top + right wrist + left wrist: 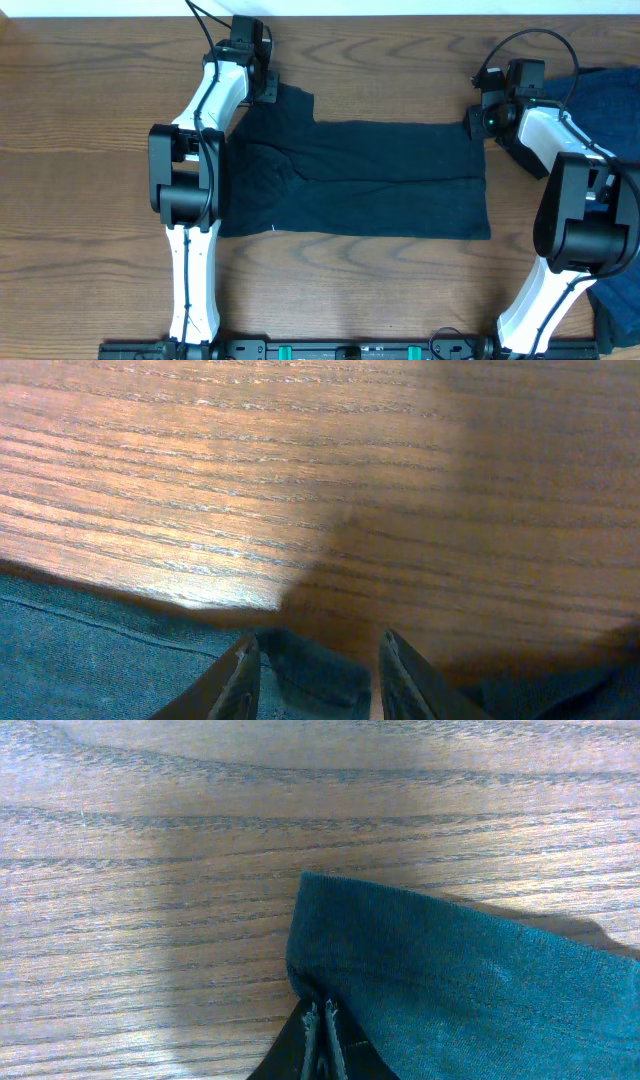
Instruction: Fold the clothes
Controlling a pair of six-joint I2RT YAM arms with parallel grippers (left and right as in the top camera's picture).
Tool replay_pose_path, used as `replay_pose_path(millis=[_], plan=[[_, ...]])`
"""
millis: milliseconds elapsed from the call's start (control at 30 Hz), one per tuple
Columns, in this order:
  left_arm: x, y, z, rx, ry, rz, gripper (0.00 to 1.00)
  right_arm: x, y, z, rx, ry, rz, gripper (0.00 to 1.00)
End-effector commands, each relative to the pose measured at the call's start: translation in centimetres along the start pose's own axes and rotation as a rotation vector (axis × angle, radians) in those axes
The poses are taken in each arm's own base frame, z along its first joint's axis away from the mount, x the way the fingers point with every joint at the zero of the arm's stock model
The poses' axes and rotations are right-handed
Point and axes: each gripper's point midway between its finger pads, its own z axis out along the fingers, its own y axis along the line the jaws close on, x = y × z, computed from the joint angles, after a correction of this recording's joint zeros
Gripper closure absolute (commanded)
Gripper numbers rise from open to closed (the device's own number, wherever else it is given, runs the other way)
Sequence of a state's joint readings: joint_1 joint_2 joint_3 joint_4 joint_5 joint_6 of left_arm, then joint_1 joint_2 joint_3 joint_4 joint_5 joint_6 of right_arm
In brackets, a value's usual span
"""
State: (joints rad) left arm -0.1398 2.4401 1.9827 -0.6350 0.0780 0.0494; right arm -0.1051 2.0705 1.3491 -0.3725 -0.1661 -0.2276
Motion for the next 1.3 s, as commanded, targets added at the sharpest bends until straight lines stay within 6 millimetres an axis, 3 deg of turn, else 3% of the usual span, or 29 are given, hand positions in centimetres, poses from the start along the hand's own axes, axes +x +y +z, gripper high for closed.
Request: replay_pose_path(millis=[0, 100, 300, 433, 567, 700, 867, 1000, 1133, 1267], plan=[[3.2, -0.3, 2.2, 0.014, 0.094, -0.005, 0.94, 0.1, -0.3, 0.3, 0.011, 0.006, -0.005, 0.61], [3.2, -0.3, 2.2, 0.014, 0.094, -0.005, 0.94, 0.4, -0.8, 0.7, 0.038, 0.016, -0.004, 0.5], [3.0, -0.3, 2.2, 0.014, 0.086, -0.005, 0.94, 1.5, -0.3, 2.0, 0.003, 0.044, 0.008, 0.54], [3.0, -0.3, 2.2, 0.014, 0.087, -0.005, 0.94, 1.9, -0.2, 2.3, -0.004, 0.059, 0.014, 0.85], [3.0, -0.3, 2.2, 0.014, 0.086, -0.005, 0.94, 1.9, -0.2, 2.2, -0.005, 0.059, 0.014, 0.98], [2.4, -0.2, 1.6, 0.014, 0.07, -0.006, 0.94, 1.8, 0.0, 2.2, -0.017, 0.054, 0.014, 0.99], [0.7, -0.3, -0.8, 0.015, 0.017, -0.009, 0.94, 0.9, 0.9, 1.9, -0.074, 0.025, 0.013, 0.99], [-0.3, -0.4, -3.2, 0.016, -0.013, -0.013, 0.94, -0.5, 1.8, 0.5, -0.122, -0.022, 0.008, 0.99], [-1.0, -0.5, -5.7, 0.017, -0.038, -0.019, 0.94, -2.1, 1.9, -2.1, -0.133, -0.075, 0.021, 0.99], [-1.5, -0.5, -8.2, 0.018, -0.058, -0.022, 0.94, -2.2, 1.6, -5.0, -0.126, -0.072, 0.04, 0.99]])
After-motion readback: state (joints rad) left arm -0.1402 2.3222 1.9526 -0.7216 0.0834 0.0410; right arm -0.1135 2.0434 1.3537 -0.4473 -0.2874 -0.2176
